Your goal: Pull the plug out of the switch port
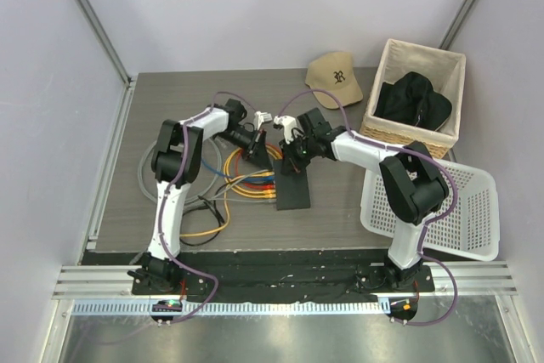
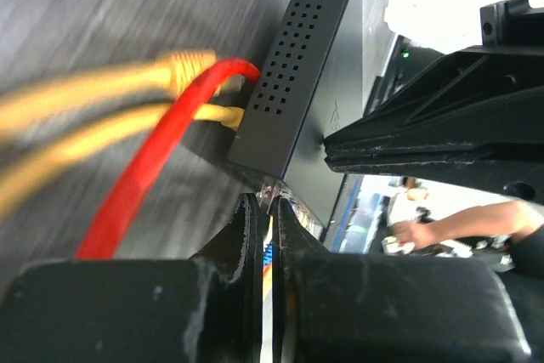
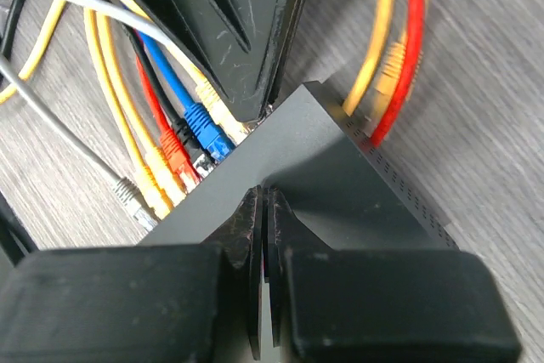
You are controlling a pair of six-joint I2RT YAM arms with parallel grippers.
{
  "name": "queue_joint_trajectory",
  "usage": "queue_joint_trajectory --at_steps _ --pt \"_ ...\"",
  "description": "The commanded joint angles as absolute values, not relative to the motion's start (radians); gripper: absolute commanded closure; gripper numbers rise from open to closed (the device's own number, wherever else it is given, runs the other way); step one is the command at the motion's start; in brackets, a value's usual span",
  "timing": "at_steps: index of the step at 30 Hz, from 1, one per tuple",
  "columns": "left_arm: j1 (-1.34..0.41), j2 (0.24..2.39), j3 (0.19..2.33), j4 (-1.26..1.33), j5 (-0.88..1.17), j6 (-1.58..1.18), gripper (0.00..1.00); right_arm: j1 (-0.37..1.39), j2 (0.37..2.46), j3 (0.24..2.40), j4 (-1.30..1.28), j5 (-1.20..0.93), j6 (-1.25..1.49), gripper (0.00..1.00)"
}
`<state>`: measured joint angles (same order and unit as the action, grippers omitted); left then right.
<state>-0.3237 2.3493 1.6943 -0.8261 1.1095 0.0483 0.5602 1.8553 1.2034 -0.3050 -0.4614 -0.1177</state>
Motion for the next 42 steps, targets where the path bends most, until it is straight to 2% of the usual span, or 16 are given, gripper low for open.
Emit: queue_joint_trajectory --at_steps 1,5,7,10,11,13,15,22,28,31,32,37,42 --pt "-0.324 2.355 1.787 -0.947 1.006 0.235 1.00 0.560 1.947 1.124 -0.430 -0.293 -0.144 0.99" --pt "-0.343 2.221 1.448 -0.689 1.074 0.053 1.00 0.555 1.945 1.135 -0.414 -0.296 -0.133 0.99" --pt "-0.359 2.189 1.399 -0.606 1.094 0.008 1.00 0.554 1.945 1.143 -0.414 -0.296 -0.133 0.99" --pt "-0.361 2.285 1.543 -0.785 1.092 0.124 1.00 0.551 1.948 1.144 -0.419 -0.298 -0.137 0.99" --pt "-0.357 2.324 1.689 -0.864 1.072 0.179 1.00 0.551 1.951 1.141 -0.419 -0.296 -0.137 0.99" --pt "-0.347 2.376 1.805 -0.979 1.071 0.218 1.00 0.551 1.951 1.135 -0.422 -0.299 -0.137 0.99" --pt "-0.345 2.365 1.790 -0.957 1.075 0.213 1.00 0.551 1.948 1.131 -0.423 -0.296 -0.141 0.99" --pt "-0.345 2.261 1.488 -0.856 1.109 0.205 1.00 0.546 1.959 1.112 -0.434 -0.229 -0.130 0.99" --pt "-0.337 2.292 1.460 -0.907 1.169 0.274 1.00 0.545 1.988 1.137 -0.459 -0.184 -0.141 0.99" --pt "-0.327 2.341 1.540 -1.045 1.193 0.365 1.00 0.545 1.991 1.147 -0.459 -0.172 -0.146 0.99" --pt "-0.322 2.370 1.583 -1.118 1.209 0.476 1.00 0.546 1.991 1.149 -0.460 -0.172 -0.147 0.99" --pt "-0.301 2.591 1.917 -1.616 1.239 0.794 1.00 0.548 1.979 1.134 -0.466 -0.173 -0.156 0.99" --pt "-0.293 2.574 1.818 -1.648 1.270 0.888 1.00 0.546 1.962 1.114 -0.453 -0.172 -0.158 0.99"
